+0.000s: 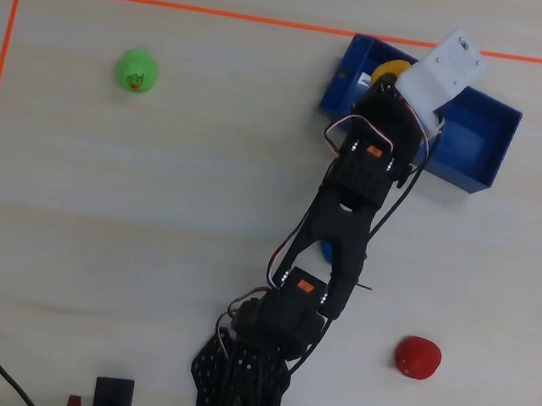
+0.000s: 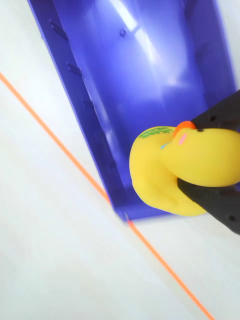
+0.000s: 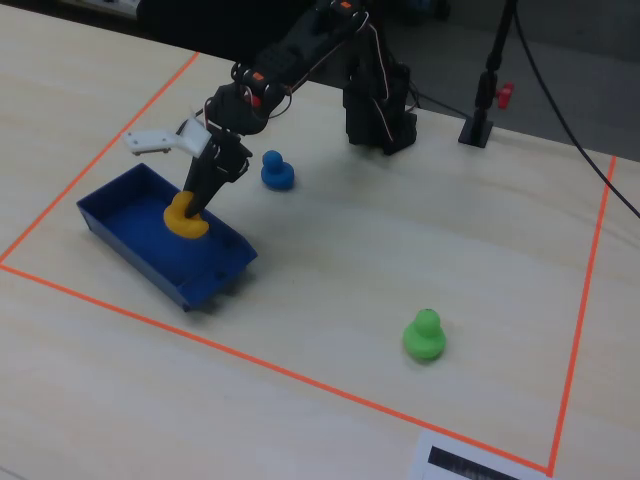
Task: Grasp yellow duck and put it into box.
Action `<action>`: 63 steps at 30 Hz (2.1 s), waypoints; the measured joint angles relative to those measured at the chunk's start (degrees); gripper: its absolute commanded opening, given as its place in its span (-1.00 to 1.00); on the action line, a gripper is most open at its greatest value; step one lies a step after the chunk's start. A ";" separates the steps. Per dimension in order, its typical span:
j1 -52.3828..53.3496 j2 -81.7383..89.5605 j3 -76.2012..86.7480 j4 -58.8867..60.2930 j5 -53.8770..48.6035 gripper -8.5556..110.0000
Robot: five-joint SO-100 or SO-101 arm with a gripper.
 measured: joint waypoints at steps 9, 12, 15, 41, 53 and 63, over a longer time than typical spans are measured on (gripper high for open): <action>4.39 -7.21 -2.81 -3.69 -3.25 -0.56; 4.57 -7.56 -2.81 -3.69 -4.13 -0.43; 4.75 -7.56 -2.81 -4.13 -4.39 -0.40; -24.35 95.63 81.30 42.01 0.44 -0.85; -22.59 106.26 84.64 48.87 -3.16 -0.85; -22.59 106.26 84.64 48.87 -3.16 -0.85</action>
